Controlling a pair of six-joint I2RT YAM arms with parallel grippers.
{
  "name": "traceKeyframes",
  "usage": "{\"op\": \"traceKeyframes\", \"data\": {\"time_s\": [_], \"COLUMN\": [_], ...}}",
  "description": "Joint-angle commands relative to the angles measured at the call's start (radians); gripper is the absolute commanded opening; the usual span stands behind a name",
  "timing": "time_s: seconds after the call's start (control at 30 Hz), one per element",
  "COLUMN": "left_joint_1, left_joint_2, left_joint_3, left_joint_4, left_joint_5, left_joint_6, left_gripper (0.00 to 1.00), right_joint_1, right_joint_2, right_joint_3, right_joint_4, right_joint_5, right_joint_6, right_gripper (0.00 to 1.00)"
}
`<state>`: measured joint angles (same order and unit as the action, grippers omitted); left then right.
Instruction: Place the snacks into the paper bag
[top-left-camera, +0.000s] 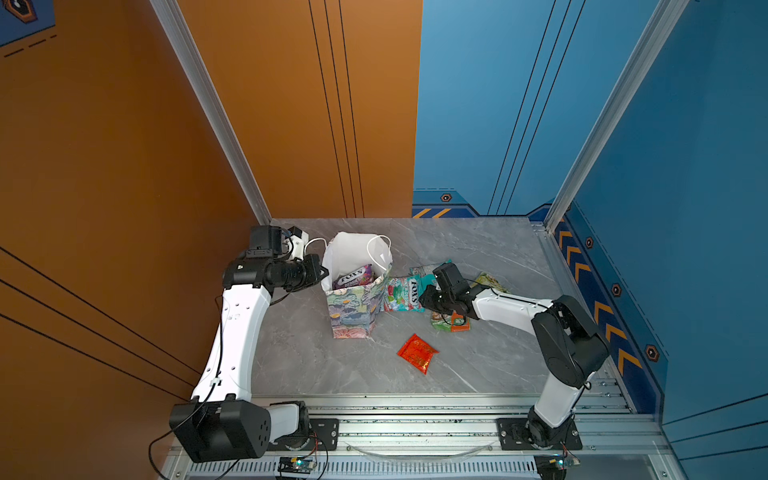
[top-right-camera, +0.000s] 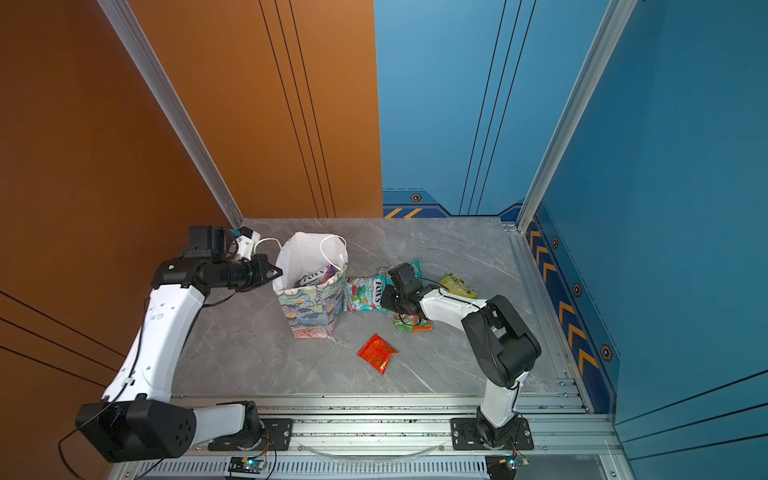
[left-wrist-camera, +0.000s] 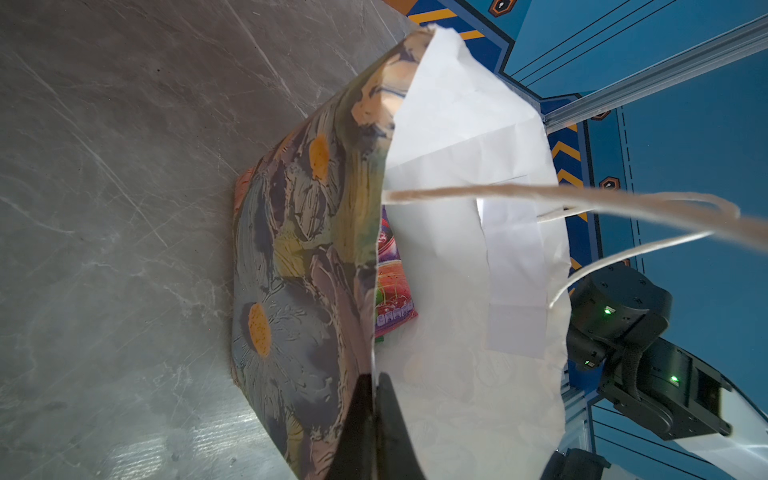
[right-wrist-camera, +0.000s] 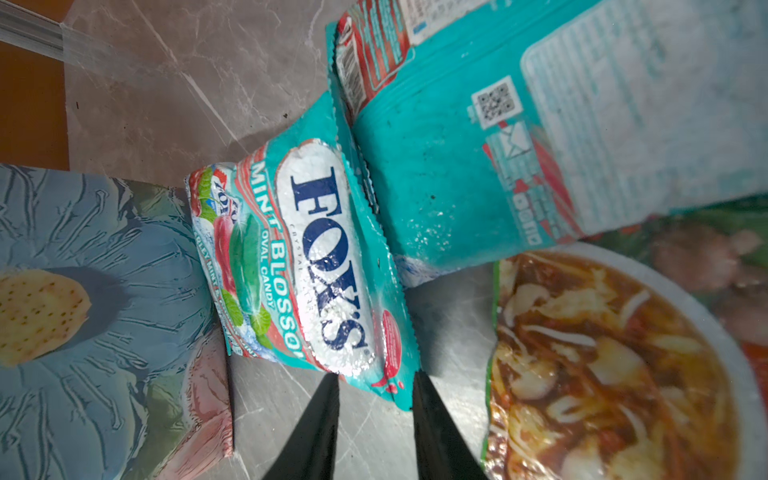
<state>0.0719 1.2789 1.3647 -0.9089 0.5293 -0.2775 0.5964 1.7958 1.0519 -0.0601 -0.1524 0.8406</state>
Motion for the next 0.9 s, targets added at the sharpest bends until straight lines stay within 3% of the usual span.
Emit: {"op": "traceKeyframes", "data": {"time_s": [0.0, 0.3, 0.67, 0.87], "left_joint_1": [0.003, 0.003, 0.003, 0.003], "left_joint_2": [-0.026, -0.023, -0.024, -0.025], "left_joint_3": [-0.002, 0.001, -0.003, -0.004], "left_joint_4": [0.030, 0.030, 0.029, 0.030], "left_joint_5": [0.040, 0.041, 0.039, 0.040], "left_joint_6": [0.002, 0.001, 0.003, 0.003], "left_gripper": [0.00, 0.00, 0.00, 0.00], "right_joint_1": [0.002, 0.001, 0.011, 0.030], "right_joint_2": [0.040, 0.061, 0.071, 0.039], "right_joint_3": [-0.010, -0.012, -0.026, -0.030], "right_joint_4": [0.037, 0.060, 0.089, 0.086], "right_joint_5": [0.008, 0.000, -0.022, -0.021], "right_joint_6": [0.018, 0.028, 0.039, 0.047], "right_gripper": [0.32, 0.29, 0.00, 0.00]}}
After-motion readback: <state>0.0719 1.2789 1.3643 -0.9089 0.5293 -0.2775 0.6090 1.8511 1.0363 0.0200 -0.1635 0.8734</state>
